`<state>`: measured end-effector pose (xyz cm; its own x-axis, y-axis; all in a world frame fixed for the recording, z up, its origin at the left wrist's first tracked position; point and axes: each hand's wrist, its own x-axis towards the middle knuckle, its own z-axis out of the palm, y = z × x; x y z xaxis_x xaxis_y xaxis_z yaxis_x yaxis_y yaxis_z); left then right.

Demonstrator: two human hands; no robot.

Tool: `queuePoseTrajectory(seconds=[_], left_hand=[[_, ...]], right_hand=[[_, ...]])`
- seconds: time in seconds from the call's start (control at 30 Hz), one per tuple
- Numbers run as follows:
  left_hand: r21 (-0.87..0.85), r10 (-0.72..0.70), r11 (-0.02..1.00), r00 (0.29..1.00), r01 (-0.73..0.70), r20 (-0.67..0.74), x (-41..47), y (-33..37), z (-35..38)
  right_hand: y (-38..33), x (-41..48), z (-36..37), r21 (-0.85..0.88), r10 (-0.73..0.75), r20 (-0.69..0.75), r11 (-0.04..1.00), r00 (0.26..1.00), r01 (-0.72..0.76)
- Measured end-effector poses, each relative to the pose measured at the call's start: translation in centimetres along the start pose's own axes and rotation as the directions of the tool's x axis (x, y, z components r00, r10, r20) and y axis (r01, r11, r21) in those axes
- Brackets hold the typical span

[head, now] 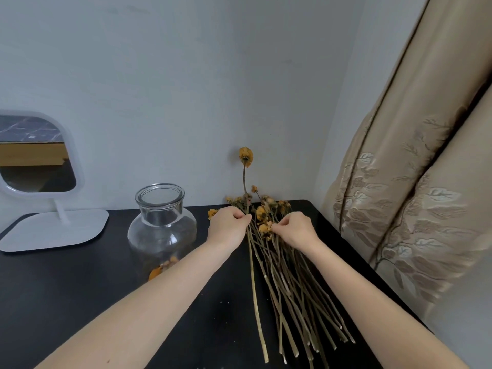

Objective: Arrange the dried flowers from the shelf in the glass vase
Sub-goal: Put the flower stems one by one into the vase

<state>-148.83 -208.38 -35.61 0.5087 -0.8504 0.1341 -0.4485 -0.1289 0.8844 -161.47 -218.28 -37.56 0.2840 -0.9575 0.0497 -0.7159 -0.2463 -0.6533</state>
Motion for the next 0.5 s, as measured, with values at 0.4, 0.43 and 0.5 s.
queuePoseTrajectory(seconds=[0.4, 0.43, 0.5], left_hand=[[-0.132, 0.101, 0.986, 0.994, -0.104, -0.031, -0.7, 5.4, -3.2], [-0.137, 0.134, 0.981, 0.99, -0.14, -0.052, -0.9, 6.6, -4.2], [-0.151, 0.2, 0.965, 0.974, -0.215, -0.109, -1.2, 8.8, -6.7]], right_hand=[[-5.7, -2.2, -6.8, 0.537, -0.096, -0.204, 0.821, 0.974, 0.193], [-7.0, -2.5, -7.6, 0.579, -0.11, -0.211, 0.786, 0.971, 0.215], [-9.5, -3.2, -9.0, 0.649, -0.157, -0.228, 0.711, 0.961, 0.27]])
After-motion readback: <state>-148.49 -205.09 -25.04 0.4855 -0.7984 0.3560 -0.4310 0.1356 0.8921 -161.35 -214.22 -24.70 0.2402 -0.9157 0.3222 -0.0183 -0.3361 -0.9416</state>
